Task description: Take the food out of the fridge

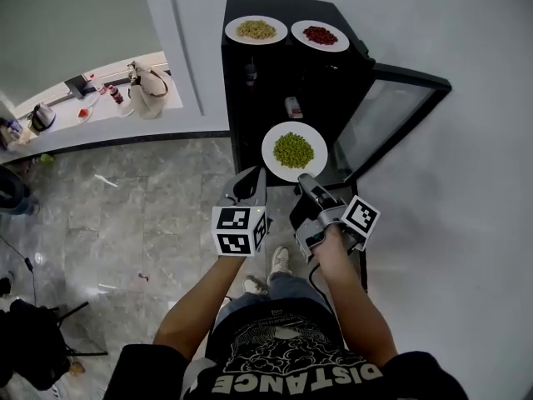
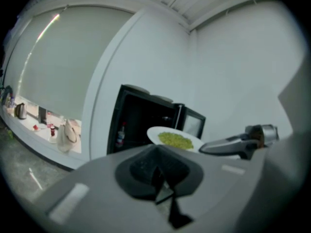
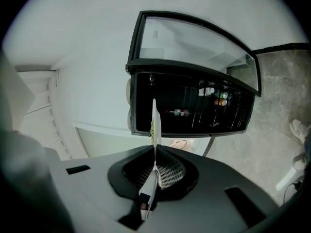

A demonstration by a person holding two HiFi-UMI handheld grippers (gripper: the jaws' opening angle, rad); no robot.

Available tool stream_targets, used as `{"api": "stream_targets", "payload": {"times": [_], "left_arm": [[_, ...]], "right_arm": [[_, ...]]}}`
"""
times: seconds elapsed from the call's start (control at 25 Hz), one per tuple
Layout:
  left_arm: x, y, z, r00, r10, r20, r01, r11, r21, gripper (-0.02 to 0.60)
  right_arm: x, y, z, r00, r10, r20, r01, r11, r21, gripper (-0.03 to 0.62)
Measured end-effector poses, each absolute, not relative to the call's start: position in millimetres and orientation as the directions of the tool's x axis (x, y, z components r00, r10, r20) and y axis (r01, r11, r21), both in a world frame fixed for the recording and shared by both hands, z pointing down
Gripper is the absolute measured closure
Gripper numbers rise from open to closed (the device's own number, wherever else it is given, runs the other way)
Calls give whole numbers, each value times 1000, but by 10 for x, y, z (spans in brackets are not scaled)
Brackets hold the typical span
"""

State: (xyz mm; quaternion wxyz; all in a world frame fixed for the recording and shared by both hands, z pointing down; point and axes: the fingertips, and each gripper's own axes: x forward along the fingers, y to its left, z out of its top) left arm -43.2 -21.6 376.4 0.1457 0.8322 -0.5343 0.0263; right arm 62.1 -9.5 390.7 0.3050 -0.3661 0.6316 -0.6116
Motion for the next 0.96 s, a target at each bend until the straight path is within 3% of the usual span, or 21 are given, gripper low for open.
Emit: {"api": "stream_targets", "payload": {"times": [0.96], "left_arm": [[-372,-152,3607,454,-874,175,-886,-423,189,579]], "right_arm": [[644,-91,3726,-523,-852,13,-61,22,-998,585]]}}
